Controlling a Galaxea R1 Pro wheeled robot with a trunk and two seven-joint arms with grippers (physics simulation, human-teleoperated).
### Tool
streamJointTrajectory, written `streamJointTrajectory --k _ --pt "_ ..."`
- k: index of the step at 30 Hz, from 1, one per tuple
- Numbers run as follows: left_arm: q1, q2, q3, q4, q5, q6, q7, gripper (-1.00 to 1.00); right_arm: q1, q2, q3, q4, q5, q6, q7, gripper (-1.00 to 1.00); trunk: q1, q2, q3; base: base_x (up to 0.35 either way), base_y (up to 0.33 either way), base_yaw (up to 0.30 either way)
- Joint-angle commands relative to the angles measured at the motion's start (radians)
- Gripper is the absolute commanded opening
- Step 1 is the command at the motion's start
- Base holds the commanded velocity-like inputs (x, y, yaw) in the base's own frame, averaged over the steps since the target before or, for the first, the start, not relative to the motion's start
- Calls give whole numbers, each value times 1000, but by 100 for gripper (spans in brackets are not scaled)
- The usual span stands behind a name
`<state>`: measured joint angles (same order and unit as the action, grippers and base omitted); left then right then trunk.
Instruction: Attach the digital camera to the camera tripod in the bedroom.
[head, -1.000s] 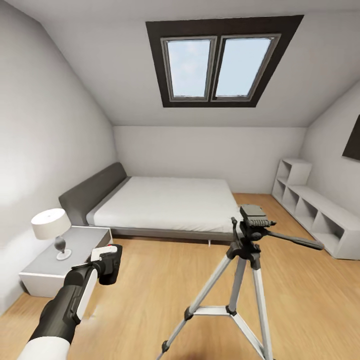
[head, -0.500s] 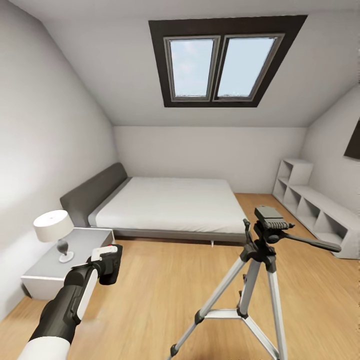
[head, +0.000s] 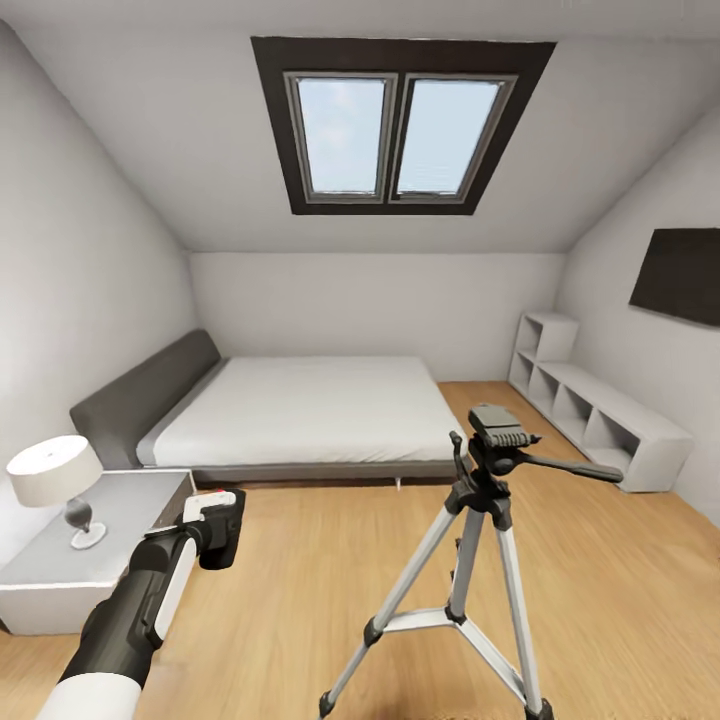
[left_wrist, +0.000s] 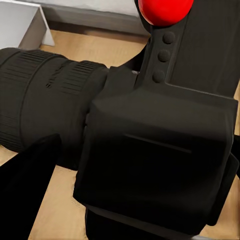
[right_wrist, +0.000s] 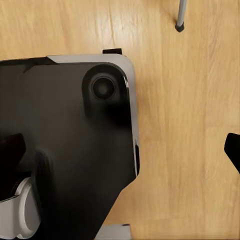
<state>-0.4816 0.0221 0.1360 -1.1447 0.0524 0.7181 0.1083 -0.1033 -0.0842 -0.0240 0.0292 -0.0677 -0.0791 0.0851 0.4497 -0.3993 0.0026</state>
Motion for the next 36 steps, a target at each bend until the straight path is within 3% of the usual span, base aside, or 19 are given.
streamJointTrajectory --k 1,14,36 --pt "0 0 -1 -1 6 4 6 -100 -1 0 -2 3 -7 -6 5 100 0 -1 0 0 0 -204" --pt "0 -1 2 -11 9 4 8 -100 -1 0 -2 3 -2 -6 5 100 0 -1 0 -17 -35 -39" --pt "0 -1 2 -10 10 4 10 -100 -1 -6 -2 3 1 -6 5 100 0 -1 0 -16 -260 0"
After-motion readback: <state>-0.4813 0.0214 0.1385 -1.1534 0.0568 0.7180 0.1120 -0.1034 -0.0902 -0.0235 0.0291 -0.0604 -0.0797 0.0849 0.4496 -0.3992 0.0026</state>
